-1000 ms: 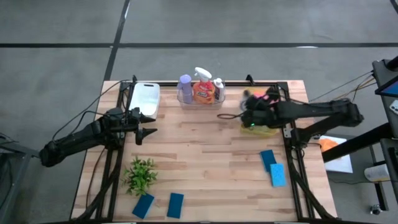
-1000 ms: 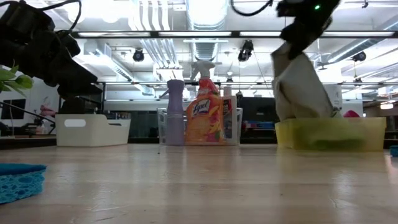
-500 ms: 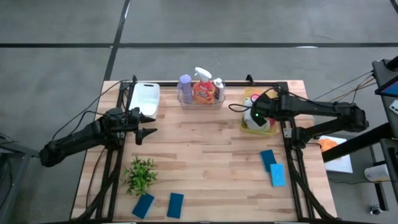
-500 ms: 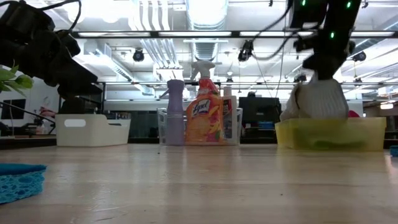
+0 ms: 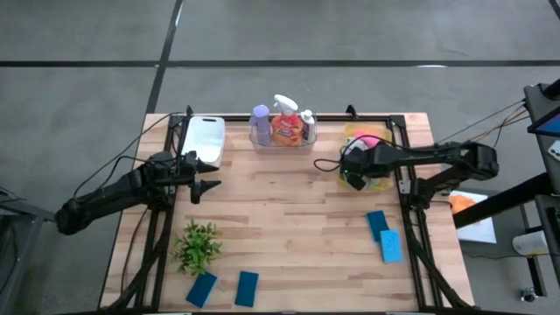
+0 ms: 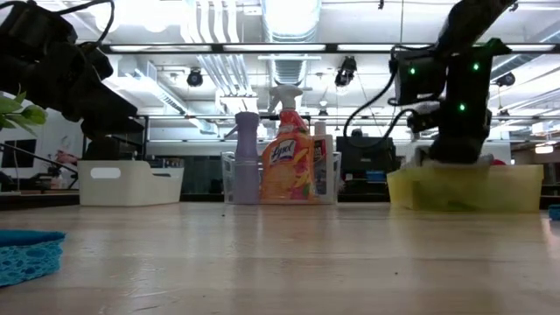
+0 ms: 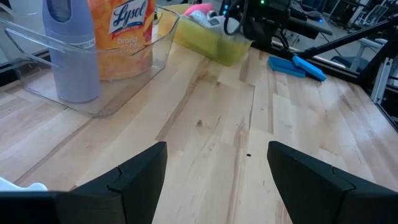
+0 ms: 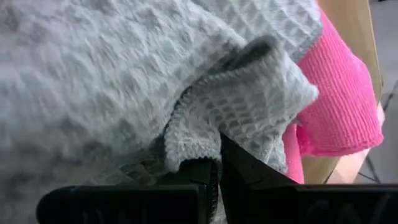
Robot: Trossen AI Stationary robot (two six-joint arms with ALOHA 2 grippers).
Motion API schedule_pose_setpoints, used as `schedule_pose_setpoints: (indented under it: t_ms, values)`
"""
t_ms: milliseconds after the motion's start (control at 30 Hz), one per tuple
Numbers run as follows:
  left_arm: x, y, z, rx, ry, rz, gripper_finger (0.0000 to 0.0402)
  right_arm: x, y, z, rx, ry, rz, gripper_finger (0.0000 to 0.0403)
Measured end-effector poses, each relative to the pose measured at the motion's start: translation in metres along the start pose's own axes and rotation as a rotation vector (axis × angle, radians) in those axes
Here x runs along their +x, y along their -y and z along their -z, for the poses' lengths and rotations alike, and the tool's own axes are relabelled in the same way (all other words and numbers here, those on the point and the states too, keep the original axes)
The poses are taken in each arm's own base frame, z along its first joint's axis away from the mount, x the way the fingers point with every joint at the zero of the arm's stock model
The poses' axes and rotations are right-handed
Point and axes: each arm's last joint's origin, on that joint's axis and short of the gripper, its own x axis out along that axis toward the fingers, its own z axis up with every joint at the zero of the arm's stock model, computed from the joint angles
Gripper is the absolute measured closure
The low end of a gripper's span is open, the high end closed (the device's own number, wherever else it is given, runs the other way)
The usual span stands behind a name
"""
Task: Pick & Place Kitchen Items
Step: Put the grey towel into the yellow bin
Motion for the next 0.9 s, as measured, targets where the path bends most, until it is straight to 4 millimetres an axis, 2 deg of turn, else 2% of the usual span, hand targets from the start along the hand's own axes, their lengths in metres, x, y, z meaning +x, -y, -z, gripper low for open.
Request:
schedule_pose_setpoints:
  t_ms: [233, 333, 633, 767, 900]
  values:
    - [0.000, 0.000, 0.000, 0.001, 0.000, 0.000, 0.0115, -0.002, 0.001, -0.002, 0.035, 0.034, 0.012, 0.0371]
    - [0.000, 0.000, 0.000, 0.002, 0.000, 0.000, 0.0115, -0.009, 0.006, -0.002, 0.065, 0.075, -0.001, 0.0330]
    - [0.000, 0.000, 0.000, 0.002, 0.000, 0.000, 0.0115, -0.034, 0.028, 0.007, 0.145, 0.195, -0.077, 0.0161]
    - [0.000, 0.000, 0.000, 0.002, 0.000, 0.000, 0.0115, -0.044, 0.038, 0.012, 0.178, 0.242, -0.124, 0.0122]
    - [0.000, 0.000, 0.000, 0.002, 0.000, 0.000, 0.0115, -0.052, 0.046, 0.017, 0.208, 0.289, -0.159, 0.0113]
